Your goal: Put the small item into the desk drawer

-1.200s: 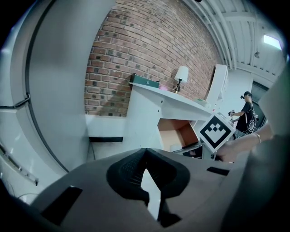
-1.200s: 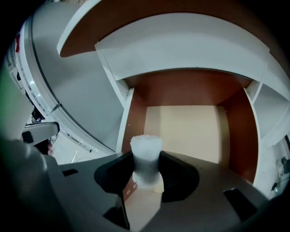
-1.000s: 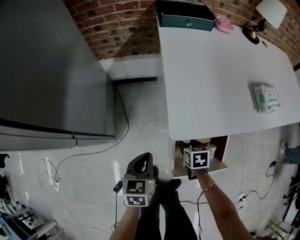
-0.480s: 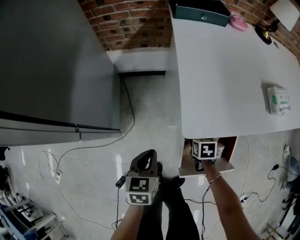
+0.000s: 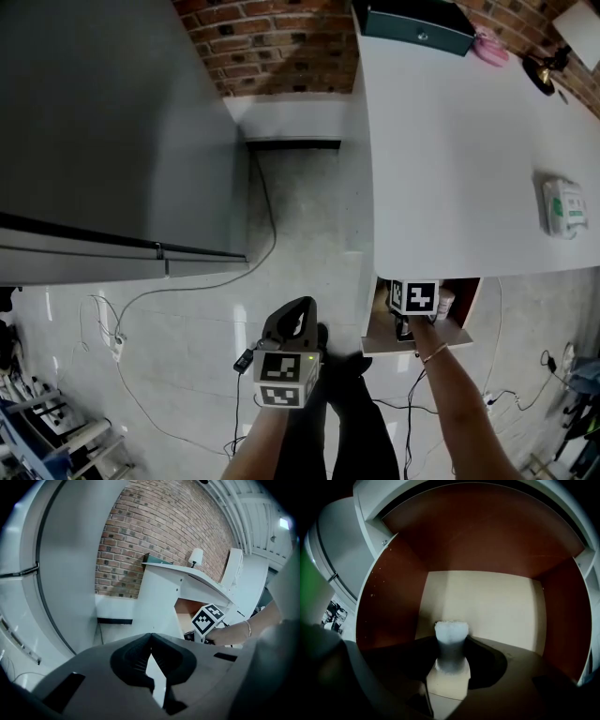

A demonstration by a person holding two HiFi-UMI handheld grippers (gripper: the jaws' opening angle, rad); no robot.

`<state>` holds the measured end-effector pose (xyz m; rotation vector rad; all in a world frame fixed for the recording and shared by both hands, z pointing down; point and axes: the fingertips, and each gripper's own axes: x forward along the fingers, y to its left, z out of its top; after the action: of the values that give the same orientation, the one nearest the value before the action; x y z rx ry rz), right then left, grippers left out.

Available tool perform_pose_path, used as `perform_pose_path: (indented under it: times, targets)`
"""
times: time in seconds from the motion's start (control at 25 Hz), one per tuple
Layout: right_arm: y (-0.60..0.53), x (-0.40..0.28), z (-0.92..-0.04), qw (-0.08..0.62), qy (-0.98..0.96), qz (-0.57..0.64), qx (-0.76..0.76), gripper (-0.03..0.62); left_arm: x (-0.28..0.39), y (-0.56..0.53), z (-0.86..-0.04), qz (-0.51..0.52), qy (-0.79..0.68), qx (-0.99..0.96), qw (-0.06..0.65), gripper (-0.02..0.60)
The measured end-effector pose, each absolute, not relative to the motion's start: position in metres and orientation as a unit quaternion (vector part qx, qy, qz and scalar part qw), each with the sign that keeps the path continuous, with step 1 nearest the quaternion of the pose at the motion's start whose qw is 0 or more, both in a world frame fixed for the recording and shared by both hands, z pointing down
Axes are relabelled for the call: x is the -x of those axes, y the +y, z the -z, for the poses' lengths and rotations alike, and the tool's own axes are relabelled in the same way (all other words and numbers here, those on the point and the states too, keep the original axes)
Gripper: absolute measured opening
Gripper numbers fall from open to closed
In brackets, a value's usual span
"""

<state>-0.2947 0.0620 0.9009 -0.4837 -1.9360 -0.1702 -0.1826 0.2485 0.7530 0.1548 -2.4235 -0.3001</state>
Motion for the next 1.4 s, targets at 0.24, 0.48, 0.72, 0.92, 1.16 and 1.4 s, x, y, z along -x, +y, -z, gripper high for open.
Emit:
perform_pose_path:
  times: [0.24, 0.48, 0.72, 0.92, 1.16, 1.4]
  targets:
    - [0.062, 0.293, -0.904, 0.549, -0.807, 0.066, 0.208, 0.196, 0.184, 0.246, -0.754, 0.118, -0.929, -0.062, 0.345, 0.02]
    - [0.066, 0.297, -0.892, 0.525, -0.821, 0.04, 0.223, 0.261, 0.189, 0.24, -0.749, 0.113, -0.93, -0.067, 0.343, 0.02]
    - [0.064, 0.287, -0.87, 0.508, -0.828, 0.034, 0.236, 0.275, 0.189, 0.226, -0.744, 0.11, -0.929, -0.078, 0.344, 0.02]
    - [0.063, 0.277, -0.832, 0.48, -0.841, 0.018, 0.249, 0.272, 0.19, 0.216, -0.73, 0.104, -0.931, -0.086, 0.338, 0.02]
    - [0.064, 0.255, -0.768, 0.436, -0.859, -0.006, 0.27, 0.239, 0.188, 0.207, -0.702, 0.1, -0.934, -0.089, 0.33, 0.02]
    - [0.055, 0.229, -0.69, 0.387, -0.879, -0.02, 0.279, 0.217, 0.185, 0.194, -0.666, 0.083, -0.939, -0.101, 0.318, 0.02]
